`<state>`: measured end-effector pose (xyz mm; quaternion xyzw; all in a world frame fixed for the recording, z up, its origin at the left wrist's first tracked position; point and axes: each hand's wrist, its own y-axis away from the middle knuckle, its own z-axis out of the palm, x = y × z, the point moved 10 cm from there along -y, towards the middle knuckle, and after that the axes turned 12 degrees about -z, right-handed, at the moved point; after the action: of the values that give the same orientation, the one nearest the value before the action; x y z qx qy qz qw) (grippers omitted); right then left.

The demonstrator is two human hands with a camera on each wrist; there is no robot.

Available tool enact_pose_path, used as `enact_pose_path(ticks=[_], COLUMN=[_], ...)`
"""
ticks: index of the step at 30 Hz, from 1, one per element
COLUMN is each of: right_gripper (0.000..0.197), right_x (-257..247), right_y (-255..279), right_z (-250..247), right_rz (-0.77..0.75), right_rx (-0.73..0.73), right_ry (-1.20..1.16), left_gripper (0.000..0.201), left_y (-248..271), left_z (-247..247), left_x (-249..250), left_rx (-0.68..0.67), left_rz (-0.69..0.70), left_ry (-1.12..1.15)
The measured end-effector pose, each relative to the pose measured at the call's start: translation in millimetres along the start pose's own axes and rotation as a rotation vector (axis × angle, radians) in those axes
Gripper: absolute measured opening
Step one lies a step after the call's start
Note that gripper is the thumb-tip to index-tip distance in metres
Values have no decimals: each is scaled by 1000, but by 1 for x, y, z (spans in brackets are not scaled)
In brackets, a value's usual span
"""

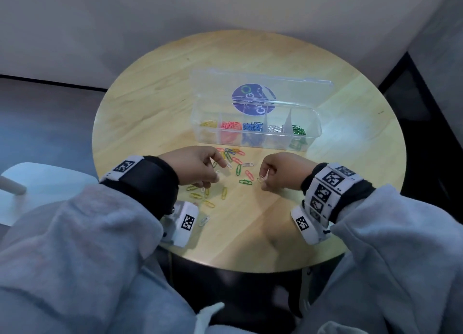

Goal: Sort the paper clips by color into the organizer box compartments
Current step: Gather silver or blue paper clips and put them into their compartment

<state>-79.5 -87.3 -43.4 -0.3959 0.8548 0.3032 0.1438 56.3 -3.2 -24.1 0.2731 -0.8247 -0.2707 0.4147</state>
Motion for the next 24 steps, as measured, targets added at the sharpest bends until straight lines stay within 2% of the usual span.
enact_pose_path(ticks=[5, 8, 10, 12, 14, 16, 18, 20, 22, 24], right_gripper=[15, 20, 14, 7, 12, 20, 26, 27, 20, 11], right_x=[7, 10, 6, 1, -1, -5, -12, -15, -14, -14], right_y=[8, 10, 8, 2, -7, -14, -16, -16, -17, -19], right_z=[-11, -20, -28, -33, -30, -21, -13, -10, -12, -20], right_rz=[14, 26, 21, 35, 73, 110, 118, 103, 80, 45], right_rx=[-44, 4, 48, 74, 60, 29, -3, -24, -26, -14], right_ry=[-146, -294, -337, -288, -269, -432, -613, -679, -531, -182], left_gripper=[28, 32, 29, 17, 7, 20, 30, 28, 26, 34], left_y=[-1, 2, 3, 9, 12, 15, 15, 15, 15, 17], left_z=[2, -4, -7, -6, -2, 5, 15, 23, 28, 30], left_x=[-15, -19, -23, -25, -21, -16, -14, -14, -15, -15], left_rx=[-75, -49, -22, 6, 26, 50, 38, 19, 0, 10], left_rz=[-141, -196, -257, -315, -307, -277, -286, -301, -315, -315], left_ry=[213, 365, 339, 122, -268, -581, -717, -801, -874, -932])
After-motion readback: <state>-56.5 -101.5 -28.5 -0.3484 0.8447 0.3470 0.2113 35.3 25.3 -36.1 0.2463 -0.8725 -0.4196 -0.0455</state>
